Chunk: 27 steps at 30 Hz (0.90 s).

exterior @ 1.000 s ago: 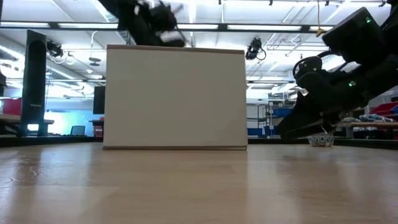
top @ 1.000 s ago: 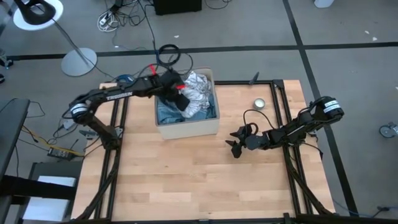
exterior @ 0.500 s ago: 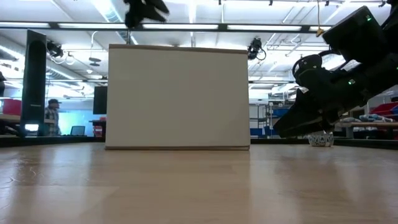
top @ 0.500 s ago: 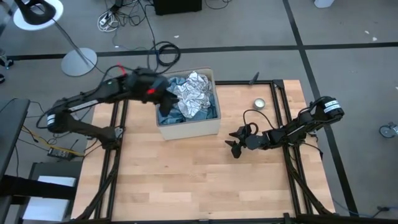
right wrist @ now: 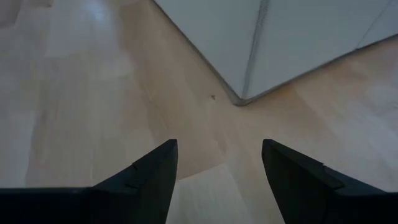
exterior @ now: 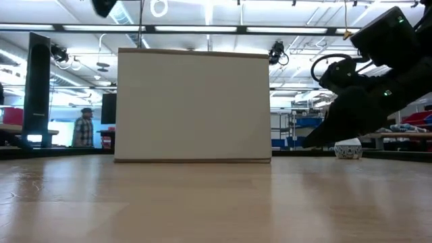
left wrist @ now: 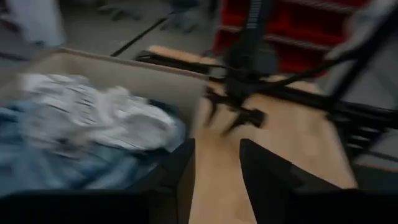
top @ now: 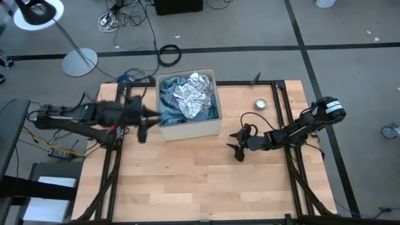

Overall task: Sort clothes
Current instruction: Return to Home Position

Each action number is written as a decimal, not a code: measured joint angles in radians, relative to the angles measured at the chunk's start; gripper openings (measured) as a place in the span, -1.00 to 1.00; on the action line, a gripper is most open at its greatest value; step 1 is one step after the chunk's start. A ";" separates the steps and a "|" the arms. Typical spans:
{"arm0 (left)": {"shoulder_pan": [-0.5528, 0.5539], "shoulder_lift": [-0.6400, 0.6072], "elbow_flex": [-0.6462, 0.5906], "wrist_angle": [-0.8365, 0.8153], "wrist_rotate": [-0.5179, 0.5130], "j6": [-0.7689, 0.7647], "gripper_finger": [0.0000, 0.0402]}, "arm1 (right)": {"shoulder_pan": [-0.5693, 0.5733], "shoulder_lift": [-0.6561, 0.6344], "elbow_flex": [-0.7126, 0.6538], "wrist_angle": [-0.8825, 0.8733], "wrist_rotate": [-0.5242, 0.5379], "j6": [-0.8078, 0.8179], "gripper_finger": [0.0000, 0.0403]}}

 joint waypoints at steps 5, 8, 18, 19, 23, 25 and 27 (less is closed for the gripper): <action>-0.101 -0.184 -0.244 0.151 0.037 -0.032 -0.35 | 0.000 -0.025 0.000 0.001 0.000 0.000 0.17; -0.126 -0.270 -0.353 0.157 0.060 -0.033 -0.35 | 0.000 -0.054 0.000 0.001 0.000 0.000 0.17; -0.130 -0.394 -0.695 0.379 0.024 0.060 -0.35 | -0.022 -0.287 0.000 -0.141 -0.274 0.002 0.17; -0.129 -0.397 -0.728 0.425 0.029 0.078 -0.35 | -0.029 -0.320 0.000 -0.183 -0.292 0.003 0.17; -0.128 -0.417 -0.820 0.511 0.056 0.092 -0.35 | -0.064 -0.452 0.000 -0.344 -0.298 -0.008 0.17; -0.128 -0.432 -0.846 0.519 0.068 0.077 -0.35 | -0.083 -0.513 0.000 -0.408 -0.298 -0.037 0.17; -0.128 -0.450 -0.869 0.537 0.074 0.071 -0.35 | -0.099 -0.572 0.000 -0.469 -0.299 -0.051 0.17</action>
